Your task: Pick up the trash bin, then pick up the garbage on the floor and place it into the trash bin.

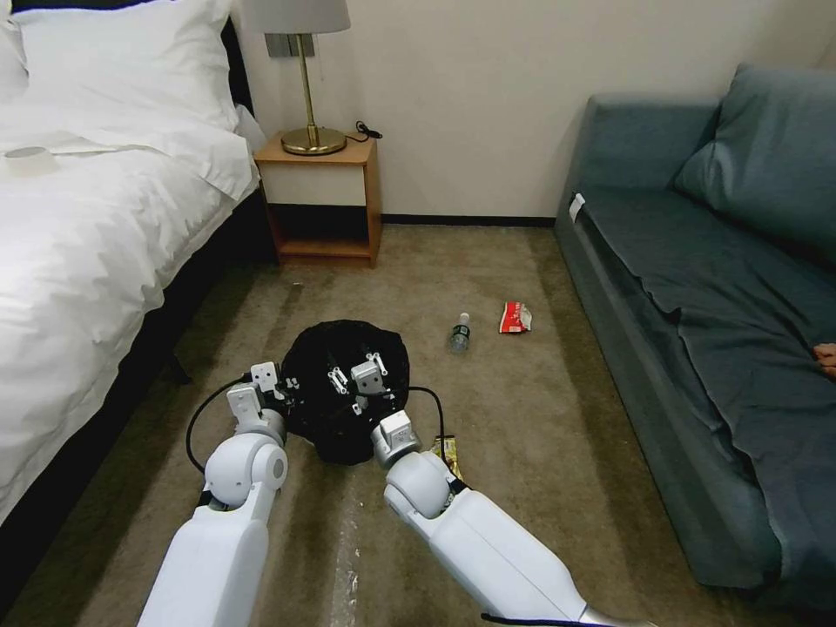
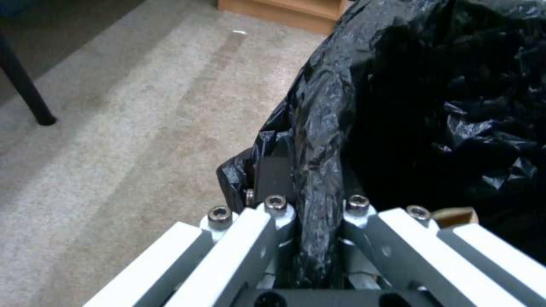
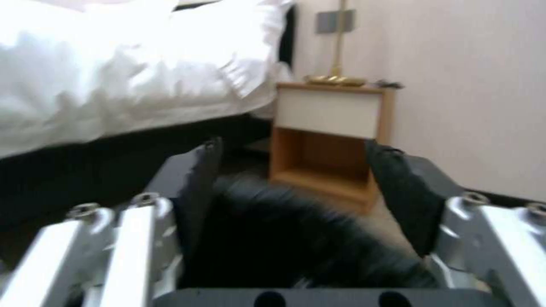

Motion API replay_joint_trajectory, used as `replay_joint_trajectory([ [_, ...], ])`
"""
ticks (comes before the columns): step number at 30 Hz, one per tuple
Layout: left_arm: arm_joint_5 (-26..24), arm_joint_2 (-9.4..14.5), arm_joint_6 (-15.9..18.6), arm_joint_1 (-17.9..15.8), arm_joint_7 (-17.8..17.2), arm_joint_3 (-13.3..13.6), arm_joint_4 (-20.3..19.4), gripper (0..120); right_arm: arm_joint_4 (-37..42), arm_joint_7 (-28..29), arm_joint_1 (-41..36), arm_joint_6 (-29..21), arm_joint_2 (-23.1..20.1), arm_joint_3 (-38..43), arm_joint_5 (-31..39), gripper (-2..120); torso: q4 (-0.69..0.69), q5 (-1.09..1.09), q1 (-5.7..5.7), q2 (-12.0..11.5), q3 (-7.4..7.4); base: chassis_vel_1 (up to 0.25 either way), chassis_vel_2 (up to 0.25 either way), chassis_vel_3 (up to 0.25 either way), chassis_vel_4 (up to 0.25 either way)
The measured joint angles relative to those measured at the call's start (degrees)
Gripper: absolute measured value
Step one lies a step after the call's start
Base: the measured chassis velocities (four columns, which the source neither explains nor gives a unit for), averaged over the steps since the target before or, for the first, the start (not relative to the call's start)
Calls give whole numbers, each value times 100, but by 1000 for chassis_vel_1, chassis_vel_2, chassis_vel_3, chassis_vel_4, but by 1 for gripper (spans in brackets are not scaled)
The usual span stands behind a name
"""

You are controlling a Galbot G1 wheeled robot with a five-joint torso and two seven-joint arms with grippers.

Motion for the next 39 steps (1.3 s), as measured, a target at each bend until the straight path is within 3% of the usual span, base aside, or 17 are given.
replay_joint_trajectory([
  [1,2,53,-2,2,5,-28,1,3,134,120,75,-210,-63,144,79,79,1,0,0,0,0,0,0,0,0],
  [5,0,121,-5,5,18,-67,0,3,293,298,124,-532,-197,293,201,87,1,0,0,0,0,0,0,0,0],
  [7,-3,222,-13,18,71,-134,1,3,446,472,115,-920,-452,535,446,98,0,0,0,0,0,0,0,0,0],
  [15,7,303,-115,41,175,-263,67,3,434,279,-353,-1425,-869,886,725,100,0,0,0,0,0,0,0,0,0],
  [22,42,366,-167,47,205,-335,71,3,223,-160,-759,-1834,-1008,840,1860,100,0,1,0,0,0,0,0,0,0],
  [28,43,373,-167,81,208,-340,15,3,66,-87,-811,-2086,-1034,607,2292,100,0,0,0,0,0,0,0,0,0],
  [39,110,301,-180,207,223,-384,-44,3,-163,221,-661,-2991,-1474,131,3260,100,0,0,0,0,0,0,0,0,0],
])
